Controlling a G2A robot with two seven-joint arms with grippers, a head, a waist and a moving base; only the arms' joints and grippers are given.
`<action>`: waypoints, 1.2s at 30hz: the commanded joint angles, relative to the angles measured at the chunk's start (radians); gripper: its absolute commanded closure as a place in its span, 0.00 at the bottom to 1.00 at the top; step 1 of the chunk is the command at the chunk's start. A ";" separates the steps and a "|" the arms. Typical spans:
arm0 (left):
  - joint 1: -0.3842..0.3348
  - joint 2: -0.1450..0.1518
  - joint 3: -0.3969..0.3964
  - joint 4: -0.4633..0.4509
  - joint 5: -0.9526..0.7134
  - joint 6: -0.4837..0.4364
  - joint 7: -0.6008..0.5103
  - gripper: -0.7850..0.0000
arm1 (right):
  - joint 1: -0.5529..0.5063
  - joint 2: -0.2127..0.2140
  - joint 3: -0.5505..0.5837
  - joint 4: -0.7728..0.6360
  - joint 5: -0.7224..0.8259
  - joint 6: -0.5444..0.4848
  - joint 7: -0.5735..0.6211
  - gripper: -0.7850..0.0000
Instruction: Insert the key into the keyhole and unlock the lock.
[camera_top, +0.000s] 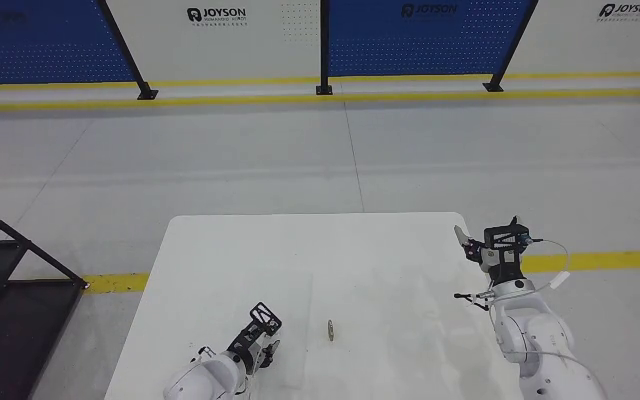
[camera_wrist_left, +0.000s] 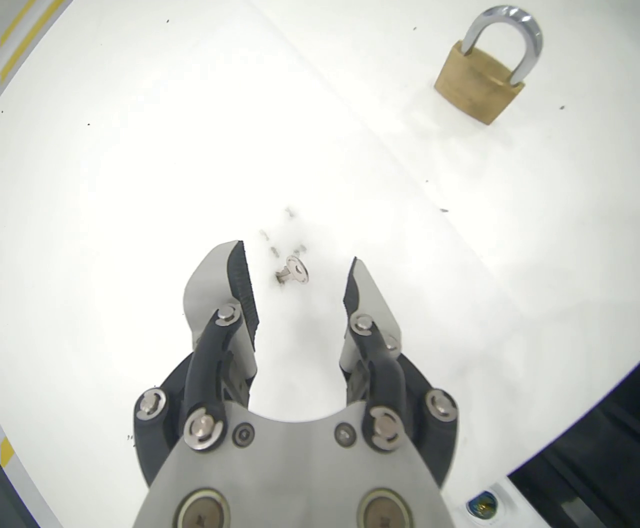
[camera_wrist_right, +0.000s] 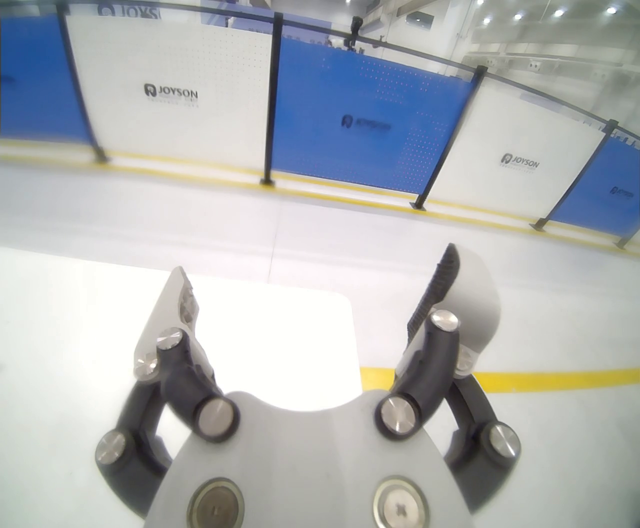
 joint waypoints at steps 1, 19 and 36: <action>-0.008 -0.001 0.011 0.011 0.025 0.015 0.001 0.51 | 0.000 0.000 0.000 0.000 0.000 0.000 0.000 0.00; -0.067 -0.007 0.058 0.065 0.056 0.053 0.009 0.69 | 0.000 0.000 0.000 0.000 0.000 0.000 0.000 0.00; -0.048 -0.001 0.045 0.044 0.059 0.049 0.017 0.87 | 0.000 0.000 0.000 0.000 0.000 0.000 0.000 0.00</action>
